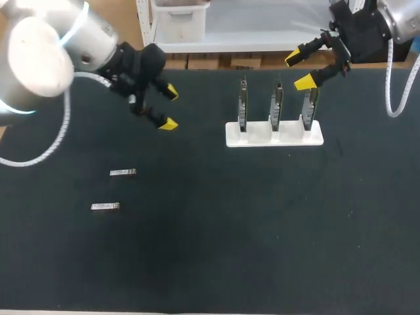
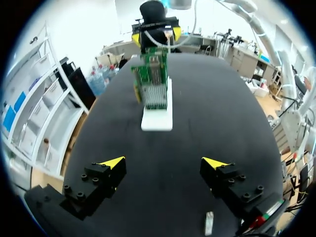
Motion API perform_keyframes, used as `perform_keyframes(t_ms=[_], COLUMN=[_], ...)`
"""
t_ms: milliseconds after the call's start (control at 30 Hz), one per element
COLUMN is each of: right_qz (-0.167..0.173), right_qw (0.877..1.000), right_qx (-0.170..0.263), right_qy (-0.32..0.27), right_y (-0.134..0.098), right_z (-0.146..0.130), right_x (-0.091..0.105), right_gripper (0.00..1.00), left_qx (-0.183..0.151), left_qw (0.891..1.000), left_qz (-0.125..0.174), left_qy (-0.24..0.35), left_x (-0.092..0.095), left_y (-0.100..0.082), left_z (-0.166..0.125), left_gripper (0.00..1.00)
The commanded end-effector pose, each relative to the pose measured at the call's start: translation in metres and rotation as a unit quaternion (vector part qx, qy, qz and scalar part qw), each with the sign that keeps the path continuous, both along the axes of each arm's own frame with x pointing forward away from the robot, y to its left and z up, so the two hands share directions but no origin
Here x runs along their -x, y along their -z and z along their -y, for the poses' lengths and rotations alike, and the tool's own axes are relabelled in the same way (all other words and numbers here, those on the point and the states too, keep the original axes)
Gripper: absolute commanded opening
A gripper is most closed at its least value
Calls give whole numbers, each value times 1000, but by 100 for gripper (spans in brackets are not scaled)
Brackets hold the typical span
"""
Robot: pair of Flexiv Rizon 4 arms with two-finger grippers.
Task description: Pick up the optical module with the left hand, and insert it into the network port with the right hand.
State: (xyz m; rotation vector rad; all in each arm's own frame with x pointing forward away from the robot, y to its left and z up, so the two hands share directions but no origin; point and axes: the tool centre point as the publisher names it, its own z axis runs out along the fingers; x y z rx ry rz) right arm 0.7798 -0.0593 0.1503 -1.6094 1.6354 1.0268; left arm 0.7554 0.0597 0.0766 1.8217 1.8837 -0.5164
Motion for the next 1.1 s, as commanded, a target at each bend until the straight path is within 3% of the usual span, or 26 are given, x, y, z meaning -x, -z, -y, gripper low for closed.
perform_keyframes(t_ms=[33, 467, 633, 1000, 1100], right_qz=[0, 0, 0, 0, 0], right_qw=[1000, 1000, 1000, 1000, 1000], right_qx=[0, 0, 0, 0, 0], right_qy=[0, 0, 0, 0, 0], right_y=[0, 0, 0, 0, 0], right_z=[0, 0, 0, 0, 0], right_x=[0, 0, 0, 0, 0], right_gripper=[100, 100, 100, 100, 100], left_qx=[-14, -112, -166, -204, -232], left_qw=[999, 993, 985, 978, 972], left_qz=[16, 19, 26, -6, -14], left_qy=[-27, -42, -41, -30, -13], left_x=[20, 44, 55, 71, 77], left_y=[-10, 9, 23, 46, 56], left_z=[-25, -75, -94, -111, -115], left_gripper=[100, 100, 100, 100, 100])
